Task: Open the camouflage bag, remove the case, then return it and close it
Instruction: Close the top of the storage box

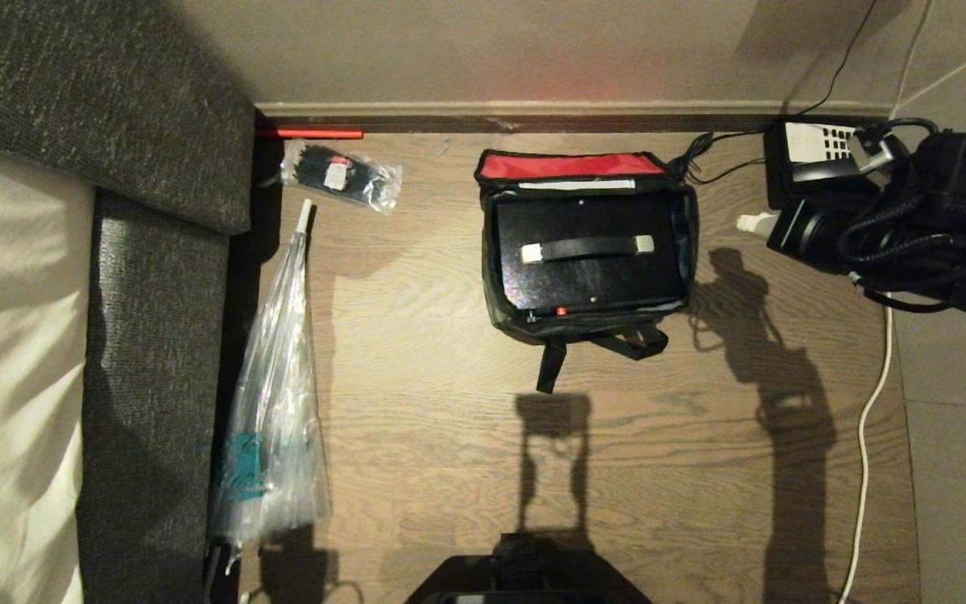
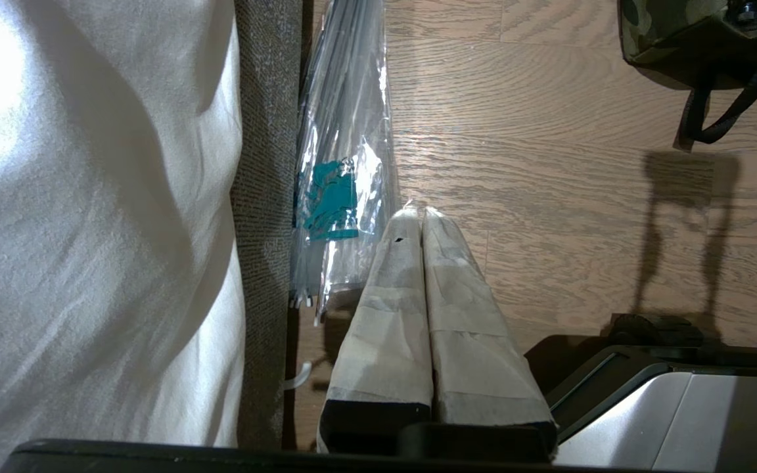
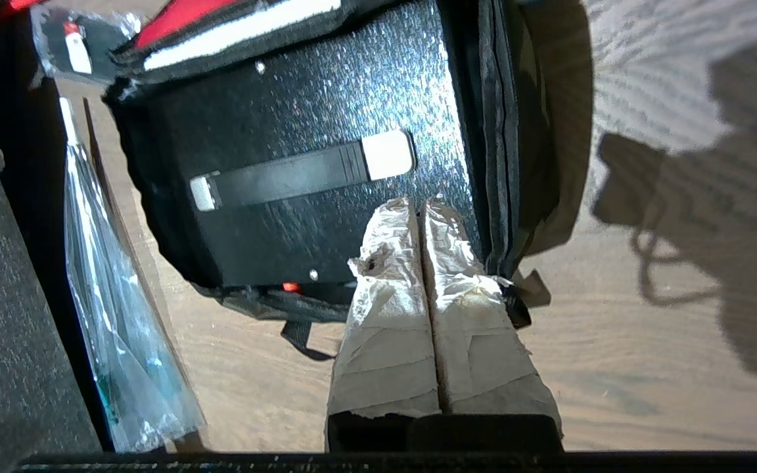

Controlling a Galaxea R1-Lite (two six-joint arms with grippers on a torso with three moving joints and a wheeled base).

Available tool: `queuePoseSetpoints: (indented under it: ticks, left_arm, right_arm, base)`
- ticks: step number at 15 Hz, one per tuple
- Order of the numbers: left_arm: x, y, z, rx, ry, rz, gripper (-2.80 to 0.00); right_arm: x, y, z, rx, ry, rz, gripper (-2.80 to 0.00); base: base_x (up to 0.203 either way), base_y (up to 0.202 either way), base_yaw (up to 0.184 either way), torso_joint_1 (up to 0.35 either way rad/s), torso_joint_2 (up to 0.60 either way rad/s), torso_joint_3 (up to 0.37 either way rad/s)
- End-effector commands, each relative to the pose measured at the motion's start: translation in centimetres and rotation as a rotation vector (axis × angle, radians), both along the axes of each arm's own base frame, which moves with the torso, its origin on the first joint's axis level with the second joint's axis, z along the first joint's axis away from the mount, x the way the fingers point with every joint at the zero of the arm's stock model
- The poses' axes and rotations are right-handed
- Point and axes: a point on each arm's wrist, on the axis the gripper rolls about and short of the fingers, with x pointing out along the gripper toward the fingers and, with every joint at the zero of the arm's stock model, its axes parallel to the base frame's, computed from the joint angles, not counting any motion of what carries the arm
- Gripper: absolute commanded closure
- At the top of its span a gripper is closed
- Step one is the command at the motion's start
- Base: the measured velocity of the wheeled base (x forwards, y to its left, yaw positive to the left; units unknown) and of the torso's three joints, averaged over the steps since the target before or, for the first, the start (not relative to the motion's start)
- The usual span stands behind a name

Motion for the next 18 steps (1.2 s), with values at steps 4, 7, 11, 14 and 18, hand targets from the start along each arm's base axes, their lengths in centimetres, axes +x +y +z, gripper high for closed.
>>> queuePoseSetpoints:
  ticks: [4, 7, 11, 14, 18]
  left_arm:
    - [0.0, 0.0, 0.0, -0.001, -0.001, 0.0, 0.0]
    - [0.0, 0.0, 0.0, -0.002, 0.001, 0.0, 0.0]
    - [0.0, 0.0, 0.0, -0.002, 0.0, 0.001, 0.0]
    - [0.0, 0.0, 0.0, -0.001, 0.001, 0.0, 0.0]
    - [0.0, 0.0, 0.0, -0.002, 0.001, 0.0, 0.0]
  right_arm:
    - [0.1, 0.0, -0.4, 0.001, 0.008, 0.001, 0.0]
    - [0.5, 0.0, -0.9, 0.0, 0.019, 0.002, 0.0]
    - [0.5, 0.0, -0.9, -0.001, 0.023, 0.001, 0.0]
    - [0.5, 0.0, -1.0, 0.001, 0.03, 0.001, 0.0]
    - [0.3, 0.0, -2.1, 0.004, 0.069, 0.012, 0.0]
  base:
    - [0.0, 0.0, 0.0, 0.0, 0.0, 0.0]
    - [0.0, 0.0, 0.0, 0.0, 0.0, 0.0]
    - [0.084, 0.0, 0.0, 0.003, 0.0, -0.001]
    - [0.19, 0.0, 0.001, 0.001, 0.0, 0.002]
    - [0.032, 0.0, 0.002, 0.001, 0.0, 0.0]
